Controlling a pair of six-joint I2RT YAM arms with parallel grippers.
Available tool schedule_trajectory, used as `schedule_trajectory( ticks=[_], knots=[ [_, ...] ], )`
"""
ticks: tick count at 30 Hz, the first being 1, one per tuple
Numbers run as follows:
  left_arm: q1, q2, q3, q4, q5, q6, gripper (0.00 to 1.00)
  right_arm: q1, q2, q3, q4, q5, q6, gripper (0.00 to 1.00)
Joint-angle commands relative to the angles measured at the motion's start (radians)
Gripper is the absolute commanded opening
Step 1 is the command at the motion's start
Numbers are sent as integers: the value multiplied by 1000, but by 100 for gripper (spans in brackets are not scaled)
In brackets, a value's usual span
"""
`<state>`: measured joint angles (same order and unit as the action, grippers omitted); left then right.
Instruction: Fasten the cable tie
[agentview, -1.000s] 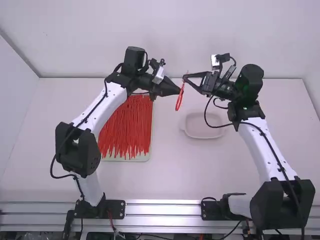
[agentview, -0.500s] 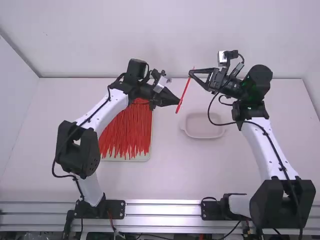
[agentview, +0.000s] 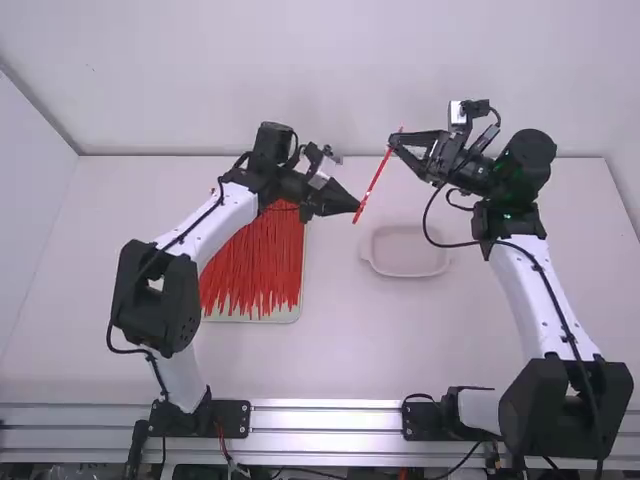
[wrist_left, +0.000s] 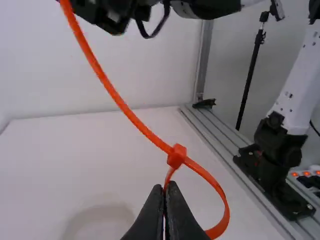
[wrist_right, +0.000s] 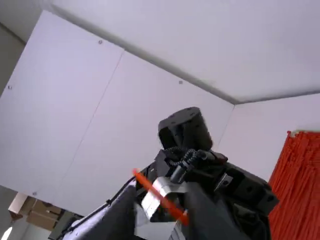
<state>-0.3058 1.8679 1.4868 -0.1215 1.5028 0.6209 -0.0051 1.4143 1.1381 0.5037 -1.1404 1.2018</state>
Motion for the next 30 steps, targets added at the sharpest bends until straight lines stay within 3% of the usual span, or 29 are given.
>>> schedule_trajectory(
  ticks=[1,5,9,16,24,30],
  knots=[
    [-7,0,-9,77,-4,-166,2,17,-14,27,-40,10,-93,51],
    [18,0,-9,265,-48,-336,2,25,-14,27,-171,3,-173,82],
    [54,0,-9,449,-86,-513,2,24,-14,27,-302,2,-238,93],
    [97,0,-9,660,-108,-706,2,40,-14,27,-409,-16,-299,87],
    [60,0,-9,676,-87,-772,2,103,-14,27,-352,15,-317,85],
    [23,0,-9,668,-40,-770,2,109,-14,27,-343,40,-309,80]
  ],
)
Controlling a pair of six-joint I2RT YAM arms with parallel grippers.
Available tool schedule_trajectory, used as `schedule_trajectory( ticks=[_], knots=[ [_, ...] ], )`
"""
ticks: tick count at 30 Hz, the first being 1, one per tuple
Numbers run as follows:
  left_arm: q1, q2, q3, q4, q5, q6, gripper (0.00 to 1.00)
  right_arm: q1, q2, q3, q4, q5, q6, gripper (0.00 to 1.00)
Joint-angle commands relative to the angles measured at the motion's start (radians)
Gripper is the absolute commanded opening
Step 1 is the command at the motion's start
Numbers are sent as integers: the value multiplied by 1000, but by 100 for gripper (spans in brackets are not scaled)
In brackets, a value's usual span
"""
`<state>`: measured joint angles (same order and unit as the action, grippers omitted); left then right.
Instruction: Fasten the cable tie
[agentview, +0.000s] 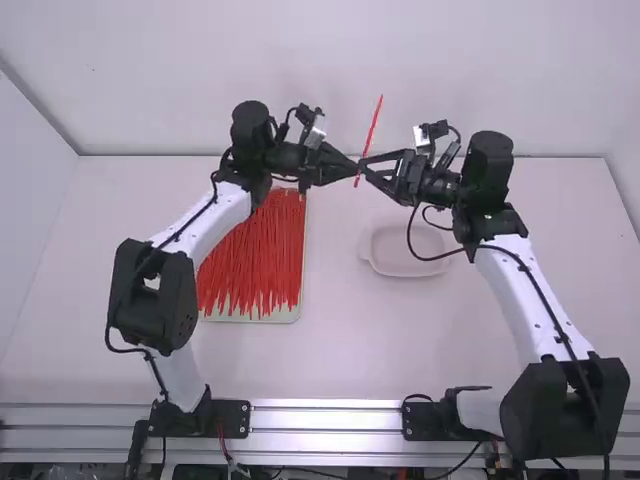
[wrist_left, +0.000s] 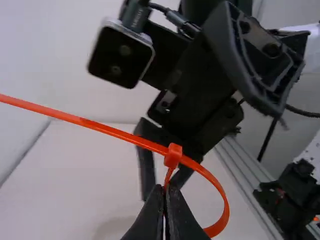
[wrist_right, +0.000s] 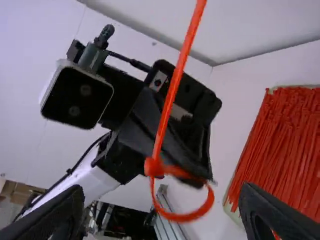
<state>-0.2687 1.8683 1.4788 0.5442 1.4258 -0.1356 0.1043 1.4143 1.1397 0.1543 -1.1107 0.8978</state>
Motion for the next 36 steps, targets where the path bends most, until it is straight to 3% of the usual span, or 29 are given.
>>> schedule_trajectory(
  ticks=[1,6,12,15,24,27,31,36],
  knots=[
    [-14,0,-1,1,37,-14,2,-1,-14,26,6,11,-5,79],
    [-19,0,-3,-16,66,-14,2,-1,-14,26,6,12,-6,71],
    [-19,0,-25,-12,74,-4,2,-15,-14,26,8,12,-5,50],
    [-19,0,-39,-11,74,-3,2,-13,-14,26,26,13,-4,35],
    [-19,0,-55,35,74,-7,2,-12,-14,26,29,19,-5,33],
    [-19,0,-55,65,74,-11,2,-12,-14,26,29,19,-5,15],
    [-28,0,-55,109,75,-34,2,-12,-14,26,29,19,-5,0],
    [-34,0,-55,97,37,-33,2,-12,-14,26,28,19,-6,0]
  ],
)
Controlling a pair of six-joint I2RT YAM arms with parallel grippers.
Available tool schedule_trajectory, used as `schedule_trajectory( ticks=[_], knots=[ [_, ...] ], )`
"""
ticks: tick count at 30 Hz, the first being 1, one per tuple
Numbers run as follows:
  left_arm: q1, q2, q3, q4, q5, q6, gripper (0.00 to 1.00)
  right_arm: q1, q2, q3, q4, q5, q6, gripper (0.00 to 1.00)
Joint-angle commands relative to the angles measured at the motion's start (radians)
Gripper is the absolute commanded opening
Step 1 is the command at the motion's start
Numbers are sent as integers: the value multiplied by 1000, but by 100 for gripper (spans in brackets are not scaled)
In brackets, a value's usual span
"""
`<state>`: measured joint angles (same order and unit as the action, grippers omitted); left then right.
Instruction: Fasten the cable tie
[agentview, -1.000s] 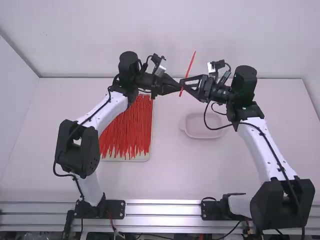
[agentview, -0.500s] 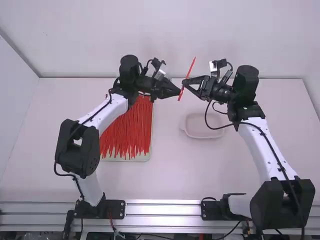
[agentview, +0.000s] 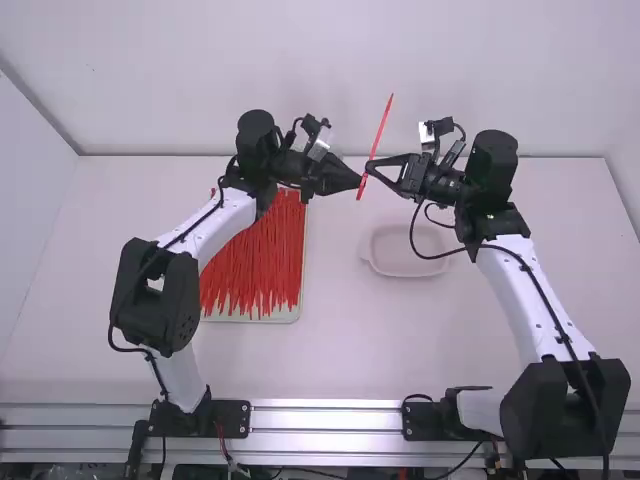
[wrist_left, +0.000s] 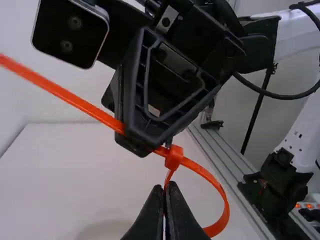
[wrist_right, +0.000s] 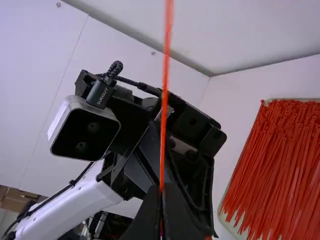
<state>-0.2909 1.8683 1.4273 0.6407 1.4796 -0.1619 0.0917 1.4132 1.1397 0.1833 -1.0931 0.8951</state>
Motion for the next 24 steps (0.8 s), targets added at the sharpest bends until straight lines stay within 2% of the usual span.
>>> schedule_trajectory(
  ticks=[1,7,9,10,11,18,24],
  knots=[
    [-11,0,-4,0,-19,-7,2,1,-13,26,-1,1,-5,0],
    [-11,0,-4,-2,-53,-10,4,1,-13,26,-6,1,-14,0],
    [-10,0,-4,-4,-78,-38,31,-1,-13,26,-8,-4,-21,0],
    [-10,0,-4,-3,-97,-64,55,-5,-13,26,-8,-8,-26,0],
    [-8,0,-4,-3,-118,-93,99,-12,-13,26,-10,-13,-30,0],
    [52,0,-4,-19,-138,-200,99,-79,-13,26,-73,-67,-93,0],
    [137,0,-4,-270,-135,-156,99,-135,-13,26,-275,-66,-275,0]
  ],
)
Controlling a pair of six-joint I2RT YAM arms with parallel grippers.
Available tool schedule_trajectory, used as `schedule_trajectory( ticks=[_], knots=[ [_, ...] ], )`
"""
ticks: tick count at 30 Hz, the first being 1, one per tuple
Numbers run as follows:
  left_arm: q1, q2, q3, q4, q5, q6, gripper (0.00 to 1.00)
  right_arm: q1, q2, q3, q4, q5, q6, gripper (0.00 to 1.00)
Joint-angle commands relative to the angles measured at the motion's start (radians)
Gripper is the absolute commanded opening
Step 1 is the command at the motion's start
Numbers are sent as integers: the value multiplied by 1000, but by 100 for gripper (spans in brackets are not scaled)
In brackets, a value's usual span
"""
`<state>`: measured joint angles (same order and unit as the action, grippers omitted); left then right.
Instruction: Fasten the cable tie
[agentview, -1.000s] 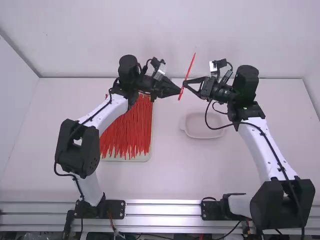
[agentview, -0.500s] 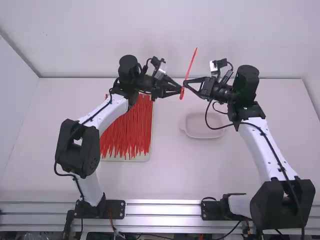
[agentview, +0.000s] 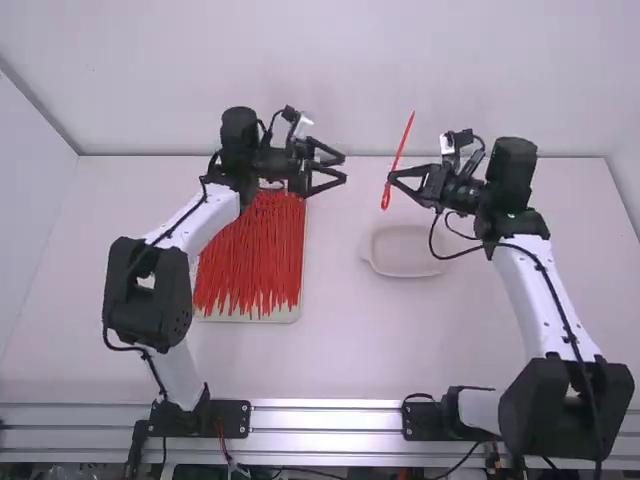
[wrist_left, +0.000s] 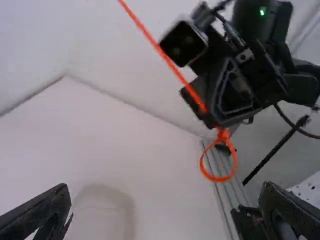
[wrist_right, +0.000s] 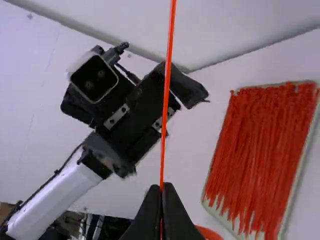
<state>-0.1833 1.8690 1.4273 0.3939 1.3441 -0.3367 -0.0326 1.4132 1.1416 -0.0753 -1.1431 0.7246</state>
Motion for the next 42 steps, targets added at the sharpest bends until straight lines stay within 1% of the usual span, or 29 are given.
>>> schedule_trajectory(
  ticks=[1,4,6,8,10,11,13,19,21,23,26,28,30,34,37,42],
  knots=[
    [43,-1,-4,-93,0,49,99,-18,-13,24,-62,-11,-147,0],
    [64,-1,-4,-268,-24,145,99,-26,-13,24,-174,32,-254,0],
    [64,-1,-4,-429,-113,220,99,-19,-13,24,-262,103,-346,0],
    [64,-1,-4,-501,-161,253,99,-14,-13,24,-301,147,-381,0],
    [64,-1,-4,-618,-222,306,99,-2,-13,24,-363,236,-435,0],
    [64,-1,-4,-647,-236,316,99,3,-13,24,-381,266,-449,0],
    [64,-1,-10,-713,-279,335,99,21,-13,24,-428,385,-473,0],
    [64,-1,-47,-778,-311,388,99,78,-13,22,-471,651,-498,0],
    [64,-1,-66,-787,-306,397,99,107,-13,2,-456,763,-502,0],
    [64,-1,-83,-779,-306,397,99,121,-13,-29,-415,798,-502,0],
    [64,-1,-98,-782,-305,417,99,127,-13,-86,-341,808,-499,0],
    [64,-1,-103,-796,-298,432,99,117,-13,-144,-265,808,-481,0],
    [64,-1,-109,-801,-251,469,99,111,-13,-194,-201,808,-475,0],
    [64,-1,-110,-797,-234,468,99,110,-11,-273,-99,840,-452,0],
    [64,-1,-110,-785,-234,466,99,111,16,-301,-50,883,-435,0],
    [64,-1,-110,-779,-234,461,99,109,124,-306,19,882,-433,0]
  ],
)
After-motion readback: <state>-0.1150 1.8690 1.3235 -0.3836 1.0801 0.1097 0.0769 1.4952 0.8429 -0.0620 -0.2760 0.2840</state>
